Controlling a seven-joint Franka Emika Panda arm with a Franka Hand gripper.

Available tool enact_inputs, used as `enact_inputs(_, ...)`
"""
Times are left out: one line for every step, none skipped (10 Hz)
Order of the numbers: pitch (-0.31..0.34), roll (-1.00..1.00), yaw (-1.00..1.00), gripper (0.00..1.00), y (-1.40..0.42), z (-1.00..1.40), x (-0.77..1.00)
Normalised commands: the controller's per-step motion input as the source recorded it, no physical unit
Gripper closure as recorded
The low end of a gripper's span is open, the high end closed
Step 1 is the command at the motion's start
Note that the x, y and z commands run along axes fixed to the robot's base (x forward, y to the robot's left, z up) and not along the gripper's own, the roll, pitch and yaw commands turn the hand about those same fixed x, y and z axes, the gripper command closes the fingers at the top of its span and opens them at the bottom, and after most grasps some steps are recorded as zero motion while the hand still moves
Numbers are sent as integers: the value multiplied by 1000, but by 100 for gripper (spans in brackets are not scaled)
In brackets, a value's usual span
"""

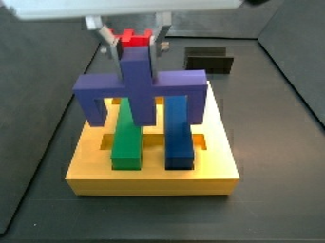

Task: Pick up the purple object. Move up. Place the purple object on the fixture. Regrasp the purple object. Move to above the board. Insert the purple object.
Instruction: Insert the purple object.

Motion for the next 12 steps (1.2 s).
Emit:
enact_inputs(-20,201,343,100,-260,-137,57)
enact_inputs(0,193,314,100,-231,0,46)
enact_inputs(0,194,234,100,-174,0,80)
enact_inputs(0,156,197,100,-171,-40,129)
enact_inputs(3,136,120,100,-94,-103,151)
enact_inputs(27,140,3,100,-49,-123,231)
enact_inputs(77,156,0,100,-66,-103,329)
enact_inputs(104,159,0,100,-66,-83,389)
enact_inputs(101,163,0,100,-43,-83,334)
enact_inputs(37,146,0,100,0,-169,97)
enact_inputs(14,147,0,100,0,-131,0)
enact_inputs(0,136,-20,100,0,-111,0)
